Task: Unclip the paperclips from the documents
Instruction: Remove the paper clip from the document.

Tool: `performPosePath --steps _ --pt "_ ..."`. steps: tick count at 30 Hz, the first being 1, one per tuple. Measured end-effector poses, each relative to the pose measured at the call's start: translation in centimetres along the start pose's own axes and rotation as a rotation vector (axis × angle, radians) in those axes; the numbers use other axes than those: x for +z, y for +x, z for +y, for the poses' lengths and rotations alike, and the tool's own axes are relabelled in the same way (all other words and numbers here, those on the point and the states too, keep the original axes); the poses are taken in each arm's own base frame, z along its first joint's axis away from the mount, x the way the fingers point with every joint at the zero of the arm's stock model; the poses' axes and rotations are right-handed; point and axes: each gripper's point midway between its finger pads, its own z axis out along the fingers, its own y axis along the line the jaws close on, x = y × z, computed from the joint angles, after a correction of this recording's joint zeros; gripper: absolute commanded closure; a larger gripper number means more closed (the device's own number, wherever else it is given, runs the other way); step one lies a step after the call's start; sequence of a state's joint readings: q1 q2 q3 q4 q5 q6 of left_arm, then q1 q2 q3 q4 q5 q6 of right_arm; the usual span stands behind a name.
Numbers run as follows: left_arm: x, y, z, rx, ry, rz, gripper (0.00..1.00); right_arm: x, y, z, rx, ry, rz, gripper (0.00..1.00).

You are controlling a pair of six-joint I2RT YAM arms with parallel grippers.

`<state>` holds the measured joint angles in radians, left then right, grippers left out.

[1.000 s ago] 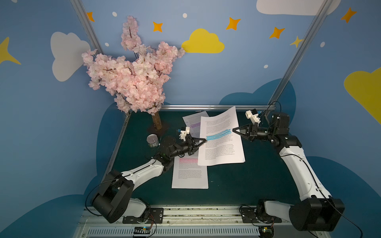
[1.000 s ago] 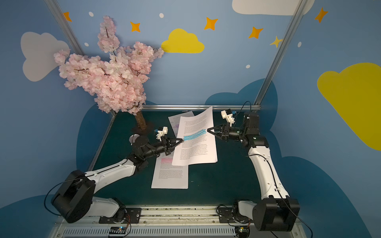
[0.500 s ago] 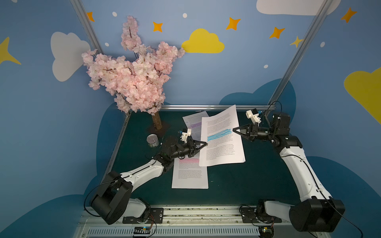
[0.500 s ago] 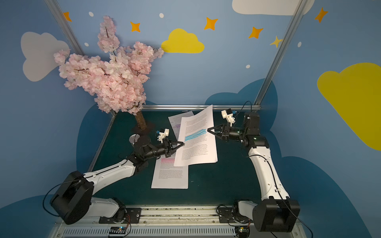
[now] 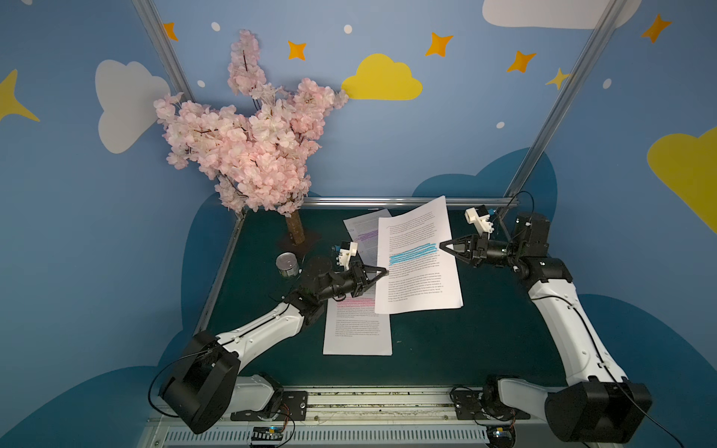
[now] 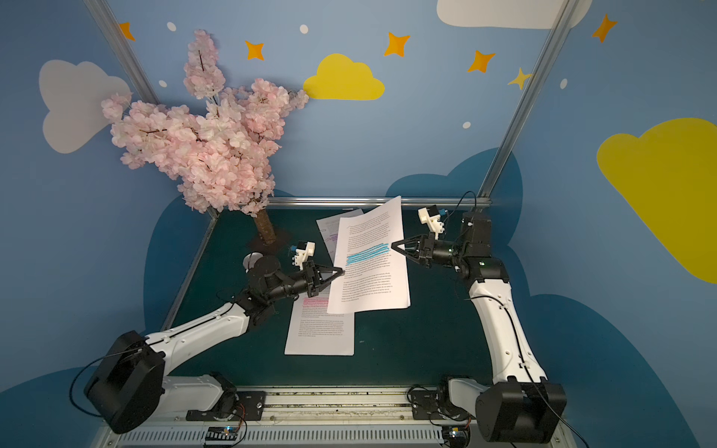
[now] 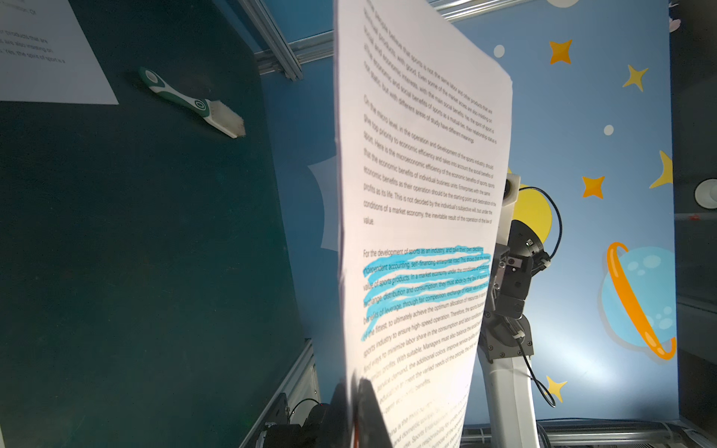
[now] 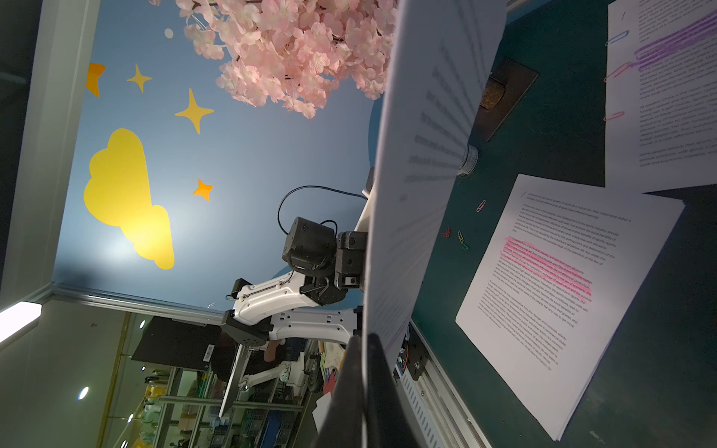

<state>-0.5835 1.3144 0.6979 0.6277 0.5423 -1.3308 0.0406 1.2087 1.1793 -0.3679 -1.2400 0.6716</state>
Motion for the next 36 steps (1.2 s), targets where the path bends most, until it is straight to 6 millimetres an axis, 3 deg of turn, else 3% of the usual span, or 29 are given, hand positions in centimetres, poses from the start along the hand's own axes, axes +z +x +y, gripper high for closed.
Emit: performPosePath --steps 20,27,30,32,36 --pt "-0.7 -0.3 -0.6 0.026 0.004 -0.036 0.95 -0.2 0.1 -0.2 -0.007 0.004 -0.003 1.0" --pt "-0.9 -0.3 0.1 0.018 -0.02 -0.041 0.81 -0.3 0.2 -0.4 -0.003 0.006 -0.003 1.0" --pt "-0.9 -0.4 0.3 0.014 -0.027 -0.043 0.85 -0.3 0.2 -0.2 -0.008 0.005 -0.003 1.0" --pt "-0.9 -0.4 0.4 0.014 -0.029 -0.043 0.96 -0.3 0.3 -0.2 -0.008 0.003 -0.002 1.0" --pt "-0.9 -0.3 0.4 0.014 -0.028 -0.042 0.97 -0.3 0.5 -0.3 0.001 0.0 0.002 1.0"
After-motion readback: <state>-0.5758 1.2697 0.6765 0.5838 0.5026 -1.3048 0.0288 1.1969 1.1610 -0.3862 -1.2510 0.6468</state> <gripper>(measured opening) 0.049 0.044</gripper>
